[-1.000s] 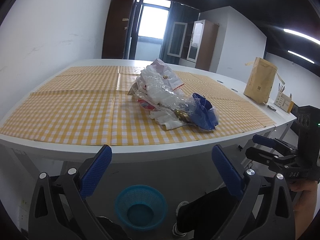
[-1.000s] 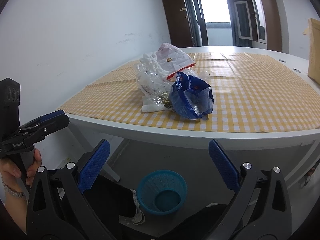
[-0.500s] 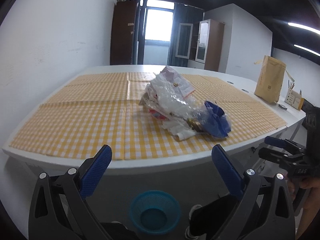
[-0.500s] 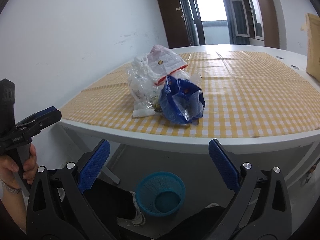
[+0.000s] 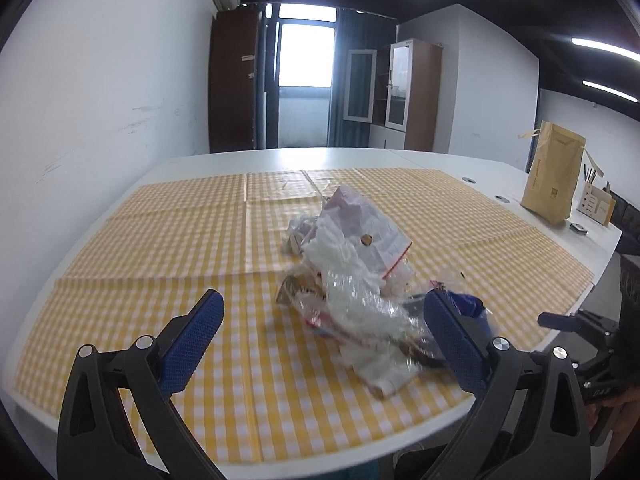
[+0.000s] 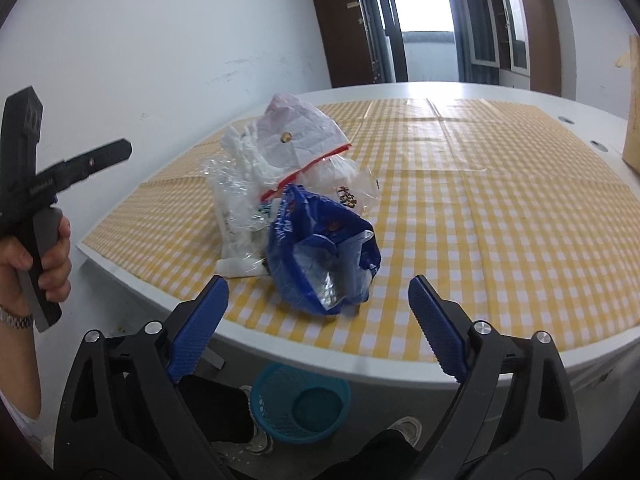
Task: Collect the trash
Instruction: 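Grasp the blue plastic bag with the right tool while the left tool grasps white tissue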
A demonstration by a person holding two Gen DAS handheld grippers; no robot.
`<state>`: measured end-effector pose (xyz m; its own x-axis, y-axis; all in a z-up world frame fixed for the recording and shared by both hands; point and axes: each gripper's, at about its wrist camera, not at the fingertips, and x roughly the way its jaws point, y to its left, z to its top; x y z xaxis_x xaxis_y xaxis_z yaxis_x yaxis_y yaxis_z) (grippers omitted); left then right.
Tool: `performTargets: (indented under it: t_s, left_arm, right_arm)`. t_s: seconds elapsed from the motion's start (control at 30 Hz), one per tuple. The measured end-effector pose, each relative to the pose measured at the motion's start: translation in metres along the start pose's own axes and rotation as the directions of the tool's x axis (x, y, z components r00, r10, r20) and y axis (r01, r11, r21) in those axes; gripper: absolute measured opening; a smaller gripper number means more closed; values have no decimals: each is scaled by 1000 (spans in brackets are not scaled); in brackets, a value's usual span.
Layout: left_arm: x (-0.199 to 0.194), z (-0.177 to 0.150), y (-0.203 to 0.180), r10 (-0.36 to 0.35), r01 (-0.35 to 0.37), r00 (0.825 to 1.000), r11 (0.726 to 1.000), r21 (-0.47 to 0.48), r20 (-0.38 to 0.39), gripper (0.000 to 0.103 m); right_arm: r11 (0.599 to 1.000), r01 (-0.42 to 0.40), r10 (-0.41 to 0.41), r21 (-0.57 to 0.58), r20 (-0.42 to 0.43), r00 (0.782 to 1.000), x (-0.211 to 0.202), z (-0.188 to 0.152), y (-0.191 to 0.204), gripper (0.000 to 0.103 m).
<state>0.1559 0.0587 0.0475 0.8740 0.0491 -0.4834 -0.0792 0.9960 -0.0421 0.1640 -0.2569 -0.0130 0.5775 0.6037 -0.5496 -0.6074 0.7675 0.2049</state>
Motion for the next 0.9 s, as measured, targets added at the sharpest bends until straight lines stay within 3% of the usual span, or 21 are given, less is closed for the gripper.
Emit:
performTargets:
  t_s: [0.33,0.4,0.53,0.57,0.63,0.67,0.7,0.73,0.8,0.9]
  left_arm:
    - [72,34,20,-16,7,995,997,-81,-102,97]
    - [86,37,22,-20,8,991,996,-89,-135,88]
    - [110,38,18,-30,17,982,998,-67,-189,79]
    - [116,38,17,-38,26,978,998,-63,-206,75]
    - [128,36,17,-66,47,967,995,-83,-244,56]
    - [133,35,19,-72,49,965,994,-97,-254,41]
    - [135,34,19,-80,54,963,993,-104,-259,38]
    - [138,34,19,-95,69,961,992,-106,-260,34]
    - [140,33,18,-103,78,961,991,-107,-257,15]
    - [133,35,19,-116,88,967,988,-130,-226,11]
  right_arm:
    - [999,6,-2,50,-84,997,46,16,-23,64]
    - [998,2,4,58,-100,995,53,17,-27,52]
    - [998,-12,19,55,-113,993,63,17,-26,40]
    - [998,-10,16,54,-114,993,64,17,-25,40]
    - [999,0,5,39,-114,993,66,14,-23,31]
    - [999,3,1,34,-116,993,67,12,-22,22]
    - [999,4,0,35,-115,993,69,12,-22,17]
    - [999,3,0,34,-108,994,69,11,-22,17]
    - [1000,-4,7,27,-98,995,68,9,-21,14]
    - [1000,-5,7,29,-72,997,58,3,-22,11]
